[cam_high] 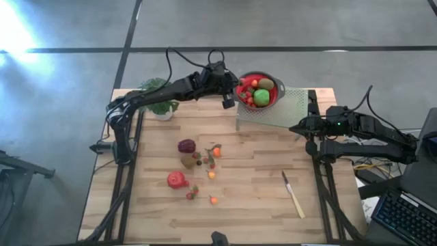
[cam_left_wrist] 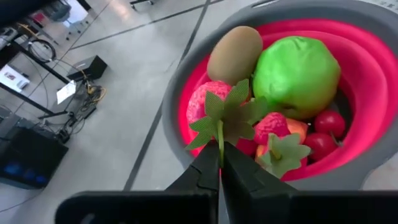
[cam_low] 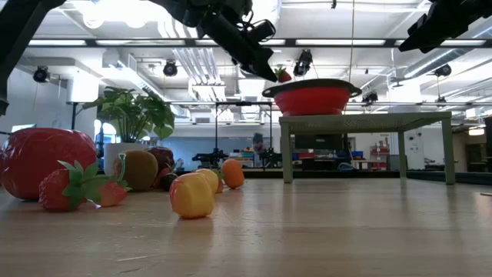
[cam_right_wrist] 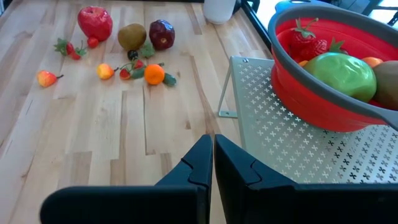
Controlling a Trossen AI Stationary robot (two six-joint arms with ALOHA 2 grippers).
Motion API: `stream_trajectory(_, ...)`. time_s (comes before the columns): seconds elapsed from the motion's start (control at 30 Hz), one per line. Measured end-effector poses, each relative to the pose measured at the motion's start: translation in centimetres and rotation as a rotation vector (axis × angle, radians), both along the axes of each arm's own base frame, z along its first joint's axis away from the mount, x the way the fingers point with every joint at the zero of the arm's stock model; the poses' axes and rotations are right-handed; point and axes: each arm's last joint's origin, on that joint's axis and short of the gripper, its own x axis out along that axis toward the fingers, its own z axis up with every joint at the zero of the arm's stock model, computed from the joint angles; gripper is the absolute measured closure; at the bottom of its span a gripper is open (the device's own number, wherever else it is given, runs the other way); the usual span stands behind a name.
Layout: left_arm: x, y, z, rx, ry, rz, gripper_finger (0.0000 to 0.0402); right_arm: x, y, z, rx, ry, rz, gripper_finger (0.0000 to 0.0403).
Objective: Pick & Place Fruit
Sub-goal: Put the strawberry into the strainer bowl on the shelf
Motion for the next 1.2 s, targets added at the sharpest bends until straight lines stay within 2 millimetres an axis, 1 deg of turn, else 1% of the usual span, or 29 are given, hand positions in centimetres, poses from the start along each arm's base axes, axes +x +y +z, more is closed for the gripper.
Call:
stream_trajectory(0.27,0.1,-0.2,-0.8,0.0,0.028,-0.025,0.0371,0.0,0.0,0.0,0.0,0.0,0.0,0.039)
stream_trajectory(0.53,0.3,-0.6,-0.9,0.002,0.033,-0.037,0.0372,0.0,0.0,0.0,0.0,0.0,0.0,0.039)
stream_trajectory(0.7,0.3,-0.6,-0.8,0.003,0.033,-0.037,0.0361,0.0,0.0,0.0,0.0,0.0,0.0,0.039)
stream_trajectory(0.8,0.2,-0.6,-0.8,0.005,0.032,-0.036,0.0346,0.0,0.0,0.0,0.0,0.0,0.0,0.039)
stream_trajectory(1.0,0.3,-0.8,-0.7,0.02,0.042,-0.033,0.0301,0.0,0.0,0.0,0.0,0.0,0.0,0.039)
stream_trajectory(1.1,0.5,-1.3,-0.1,0.041,0.036,-0.012,0.0284,0.0,0.0,0.0,0.0,0.0,0.0,0.039)
stream_trajectory(1.2,0.6,-2.1,0.9,0.042,0.043,-0.027,0.0274,0.0,0.0,0.0,0.0,0.0,0.0,0.039)
